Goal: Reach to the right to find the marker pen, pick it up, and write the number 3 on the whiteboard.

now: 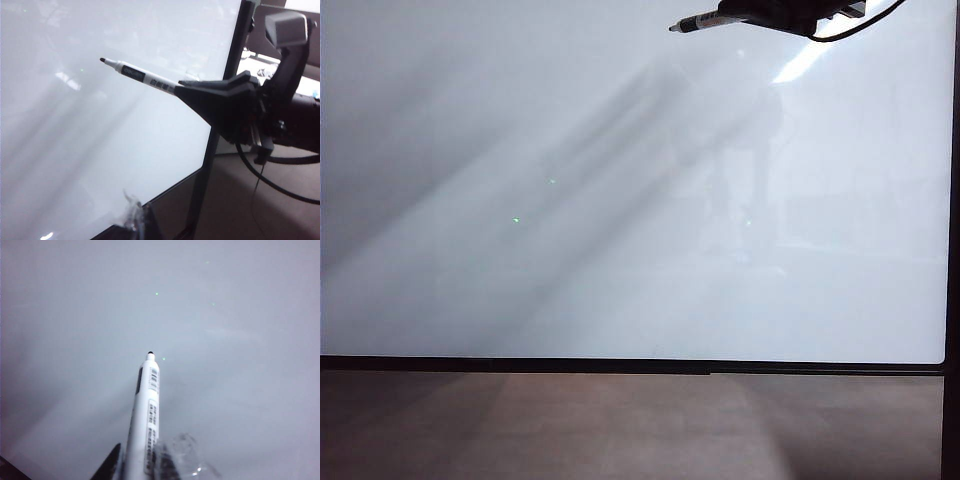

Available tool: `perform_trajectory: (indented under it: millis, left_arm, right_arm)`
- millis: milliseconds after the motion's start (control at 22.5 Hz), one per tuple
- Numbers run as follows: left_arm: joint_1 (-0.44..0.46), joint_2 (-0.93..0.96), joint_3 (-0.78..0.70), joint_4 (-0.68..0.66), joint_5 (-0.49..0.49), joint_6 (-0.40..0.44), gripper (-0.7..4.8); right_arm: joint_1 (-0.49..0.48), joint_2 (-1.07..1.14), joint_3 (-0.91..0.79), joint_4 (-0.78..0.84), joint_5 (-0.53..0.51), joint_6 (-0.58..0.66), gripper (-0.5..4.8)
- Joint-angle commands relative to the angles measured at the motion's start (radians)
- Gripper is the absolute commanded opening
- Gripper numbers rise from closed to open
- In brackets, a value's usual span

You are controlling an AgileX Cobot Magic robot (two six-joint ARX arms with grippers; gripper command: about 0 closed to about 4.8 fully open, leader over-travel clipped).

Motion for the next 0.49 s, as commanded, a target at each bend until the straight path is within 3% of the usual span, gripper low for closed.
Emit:
perform_trajectory:
  millis: [45, 490]
  left_arm:
    - [0.002, -0.002, 0.001, 0.003, 0.0, 0.01, -0.05]
    - [0.005, -0.003, 0.001, 0.003, 0.002, 0.009, -0.05]
  right_arm:
    - [0.002, 0.001, 0.006, -0.022, 0.002, -0.003, 0.52]
    - [0.002, 0.015, 0.007, 0.004, 0.009, -0.034, 0.52]
